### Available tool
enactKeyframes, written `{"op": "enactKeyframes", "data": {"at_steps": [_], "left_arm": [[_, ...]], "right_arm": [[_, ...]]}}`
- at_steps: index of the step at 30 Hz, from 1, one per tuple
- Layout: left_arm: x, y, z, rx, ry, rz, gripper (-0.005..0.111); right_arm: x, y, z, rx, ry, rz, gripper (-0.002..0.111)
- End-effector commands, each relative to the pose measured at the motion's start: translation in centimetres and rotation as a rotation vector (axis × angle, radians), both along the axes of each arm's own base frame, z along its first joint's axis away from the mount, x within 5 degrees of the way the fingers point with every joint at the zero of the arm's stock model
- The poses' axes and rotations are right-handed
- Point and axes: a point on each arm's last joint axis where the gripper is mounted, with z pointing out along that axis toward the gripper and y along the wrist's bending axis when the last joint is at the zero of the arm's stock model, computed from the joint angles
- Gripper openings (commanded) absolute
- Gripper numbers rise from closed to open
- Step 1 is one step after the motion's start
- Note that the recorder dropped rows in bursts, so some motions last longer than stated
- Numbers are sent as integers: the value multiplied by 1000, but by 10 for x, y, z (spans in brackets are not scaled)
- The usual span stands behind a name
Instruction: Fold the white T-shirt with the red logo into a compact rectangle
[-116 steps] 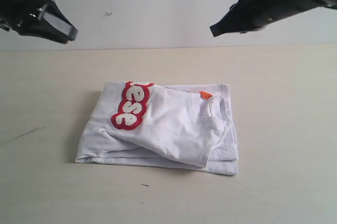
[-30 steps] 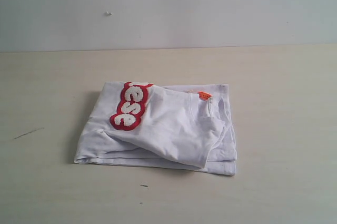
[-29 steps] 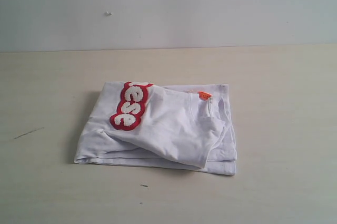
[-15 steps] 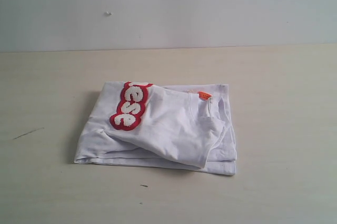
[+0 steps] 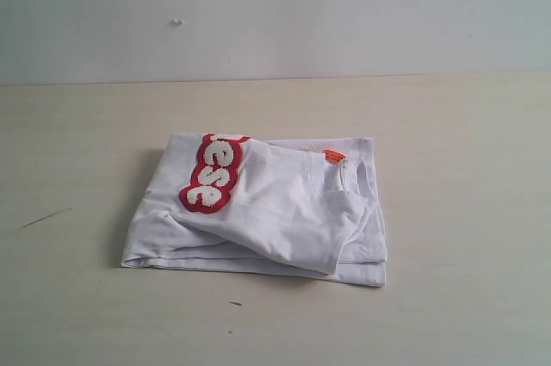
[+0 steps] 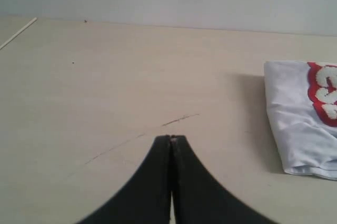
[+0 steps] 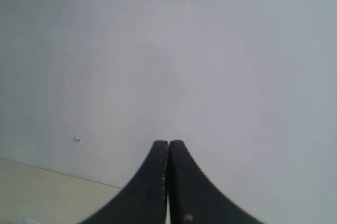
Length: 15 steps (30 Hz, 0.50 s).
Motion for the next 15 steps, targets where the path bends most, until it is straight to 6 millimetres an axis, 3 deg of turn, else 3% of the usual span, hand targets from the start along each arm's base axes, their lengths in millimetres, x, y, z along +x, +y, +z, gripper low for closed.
{"op": "enactKeyframes", "data": {"at_steps": [1,15], "left_arm": [[0,0,0,-11,-8,-1,0],[0,0,0,71,-3,-20,0]], "right_arm": [[-1,0,-1,-1,-4,-2,0],[-1,0,-1,-1,-4,-2,0]]}}
